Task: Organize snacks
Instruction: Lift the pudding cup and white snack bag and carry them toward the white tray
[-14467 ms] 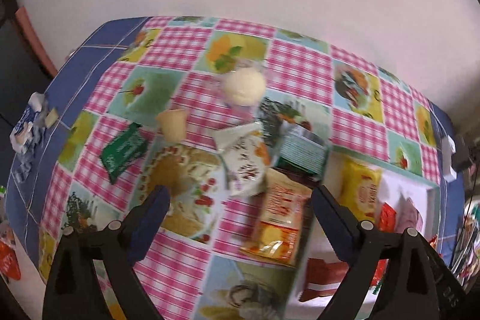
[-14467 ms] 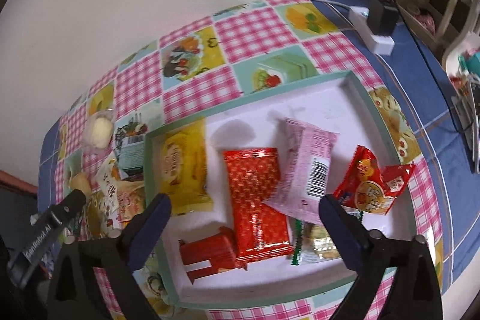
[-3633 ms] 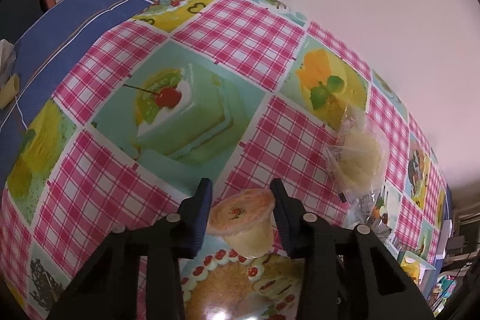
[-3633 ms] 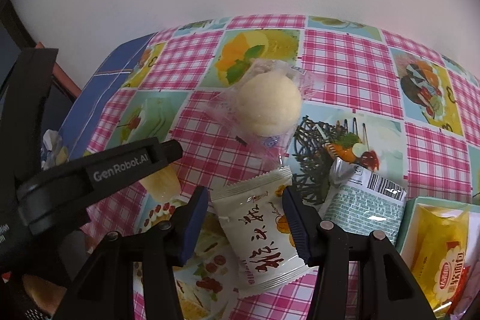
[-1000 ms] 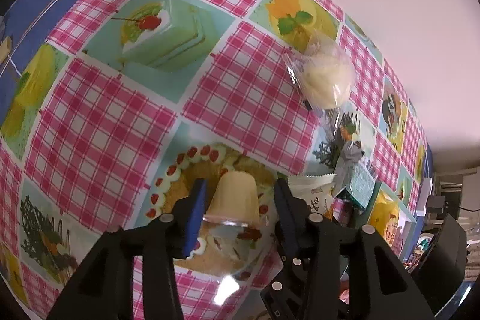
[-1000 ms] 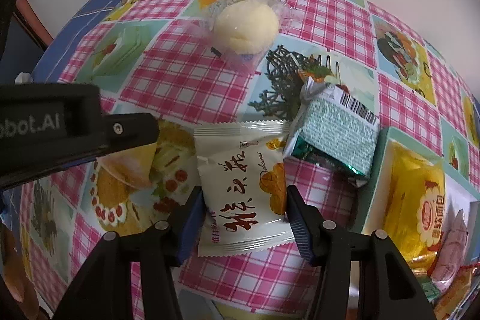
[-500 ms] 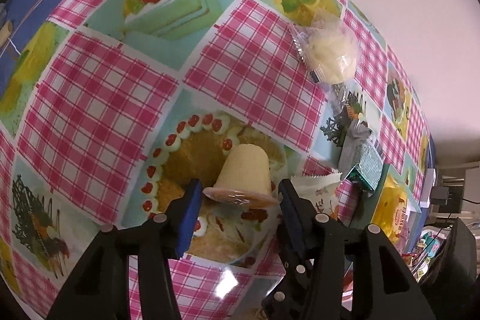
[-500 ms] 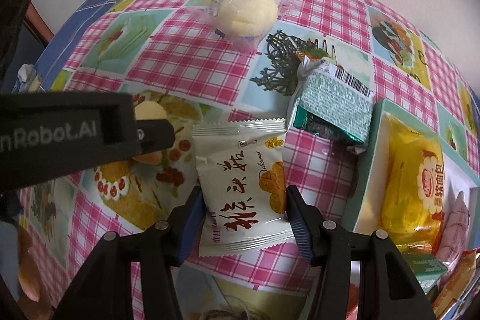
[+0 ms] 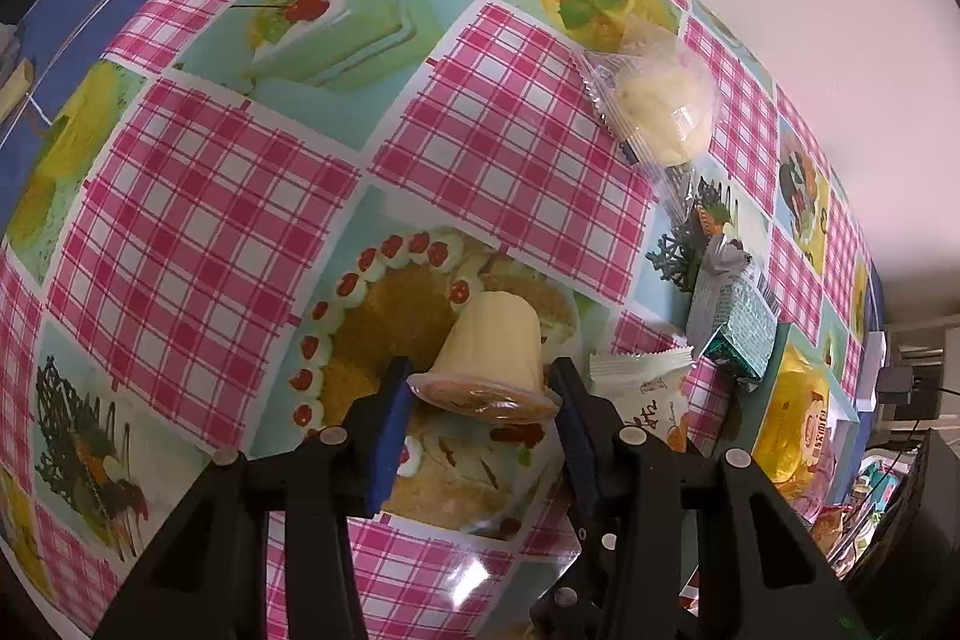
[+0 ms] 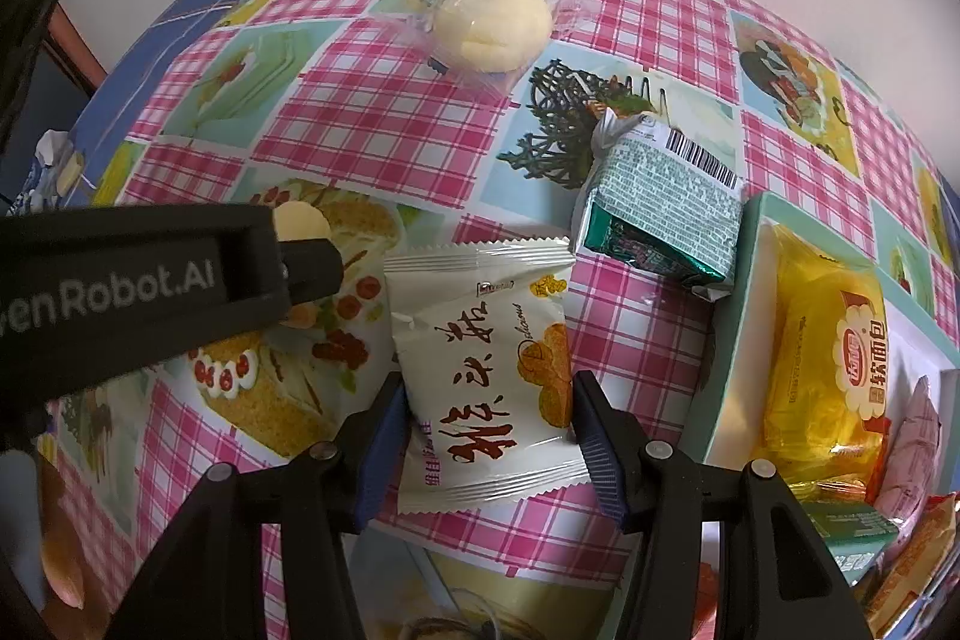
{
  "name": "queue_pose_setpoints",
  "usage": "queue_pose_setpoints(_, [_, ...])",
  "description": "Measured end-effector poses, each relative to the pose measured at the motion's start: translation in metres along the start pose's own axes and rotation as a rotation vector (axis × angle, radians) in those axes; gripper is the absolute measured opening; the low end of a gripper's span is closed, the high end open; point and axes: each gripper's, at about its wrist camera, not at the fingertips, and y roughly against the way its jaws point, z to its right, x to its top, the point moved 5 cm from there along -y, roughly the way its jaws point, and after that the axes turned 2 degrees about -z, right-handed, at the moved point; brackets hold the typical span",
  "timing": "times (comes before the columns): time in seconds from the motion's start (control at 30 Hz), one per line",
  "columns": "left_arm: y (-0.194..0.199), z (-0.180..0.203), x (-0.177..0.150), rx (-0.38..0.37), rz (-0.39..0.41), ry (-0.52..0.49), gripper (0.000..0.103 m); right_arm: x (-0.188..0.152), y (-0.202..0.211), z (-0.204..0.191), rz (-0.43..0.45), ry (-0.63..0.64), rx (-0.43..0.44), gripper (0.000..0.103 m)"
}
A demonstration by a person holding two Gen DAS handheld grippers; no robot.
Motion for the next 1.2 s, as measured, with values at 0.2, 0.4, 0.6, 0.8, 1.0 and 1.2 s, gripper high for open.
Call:
queue_pose_setpoints(0.2, [0.003,-0.004,-0.001,0.001,0.002,0.013,0.048,-0.007,0.006,-0.005,-0.007,-0.003,0.004,0.055])
queue_pose_setpoints(0.4, [0.015,-0.009,-0.004,0.001,0.020,0.013,0.048,-0.010,0.013,-0.001,-0.006,-0.040,0.016,0.055])
queue_pose_setpoints(0.6, [0.038,-0.011,-0.007,-0.005,0.061,0.007,0.048,-0.009,0.034,0.008,0.032,-0.075,0.039,0.055])
queue_pose_setpoints(0.8, [0.063,-0.001,-0.010,-0.010,0.117,-0.015,0.048,-0.008,0.061,0.022,0.072,-0.124,0.061,0.055])
queue_pose_setpoints(1.0, [0.081,0.027,-0.016,-0.027,0.163,-0.061,0.048,-0.020,0.083,0.044,0.106,-0.208,0.041,0.055])
queue_pose_setpoints(1.2, [0.089,0.068,-0.025,-0.040,0.194,-0.143,0.048,-0.033,0.102,0.096,0.144,-0.351,0.026,0.055])
